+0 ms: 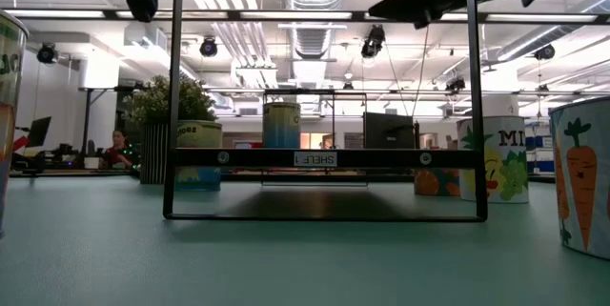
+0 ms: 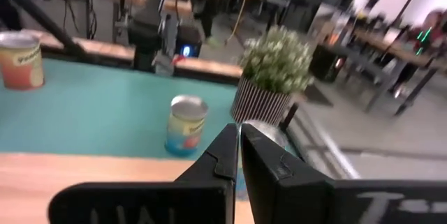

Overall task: Pick and place cans onto a shelf
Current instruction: Put the canned tomatoes on the shelf

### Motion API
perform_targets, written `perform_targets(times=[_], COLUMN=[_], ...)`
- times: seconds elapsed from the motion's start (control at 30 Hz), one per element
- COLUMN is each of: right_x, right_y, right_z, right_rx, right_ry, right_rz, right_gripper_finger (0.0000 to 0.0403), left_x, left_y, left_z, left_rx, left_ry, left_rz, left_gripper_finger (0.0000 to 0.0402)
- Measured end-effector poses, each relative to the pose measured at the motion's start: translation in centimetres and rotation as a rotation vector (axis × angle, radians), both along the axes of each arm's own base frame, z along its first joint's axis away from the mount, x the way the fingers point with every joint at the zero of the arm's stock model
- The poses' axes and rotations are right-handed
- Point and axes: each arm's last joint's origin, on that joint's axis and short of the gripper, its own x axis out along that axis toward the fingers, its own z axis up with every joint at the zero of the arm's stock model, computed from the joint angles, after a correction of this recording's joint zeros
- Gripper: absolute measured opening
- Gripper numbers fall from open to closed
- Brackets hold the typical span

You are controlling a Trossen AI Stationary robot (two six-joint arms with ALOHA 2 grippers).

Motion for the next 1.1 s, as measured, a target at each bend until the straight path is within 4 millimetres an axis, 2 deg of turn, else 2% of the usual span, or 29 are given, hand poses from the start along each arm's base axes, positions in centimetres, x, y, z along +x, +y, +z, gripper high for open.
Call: perform_targets(times=[0.23,0.47,0.6,0.7,0.83,1.0,1.1], right_x=[-1.3,-1.7,-1.7,-1.8,-1.8,-1.8,-1.8], right_y=[0.2,0.4,0.4,0.4,0.4,0.4,0.4], right_z=[1.0,0.4,0.5,0.5,0.4,0.2,0.1], right_rx=[-0.038,-0.034,-0.032,-0.031,-0.029,-0.026,-0.026], right_ry=[-0.089,-0.077,-0.079,-0.08,-0.074,-0.059,-0.041], right_rz=[0.025,0.054,0.054,0.054,0.054,0.054,0.054], right_gripper_finger=[0.0009,0.0009,0.0009,0.0009,0.0009,0.0009,0.0009], left_x=[2.9,4.8,6.2,7.4,8.4,8.8,8.6], left_y=[-0.4,-0.7,-0.5,-0.2,1.0,3.0,4.1], left_z=[1.0,1.5,1.1,0.3,-1.1,-1.6,-1.5], left_rx=[-0.149,-0.118,-0.151,-0.143,-0.121,-0.12,-0.152], left_ry=[0.372,0.932,1.146,1.214,1.29,1.32,1.313], left_rz=[0.022,0.071,-0.045,-0.15,-0.15,-0.148,-0.17], left_gripper_finger=[0.0,0.0,0.0,0.0,0.0,0.0003,0.0026])
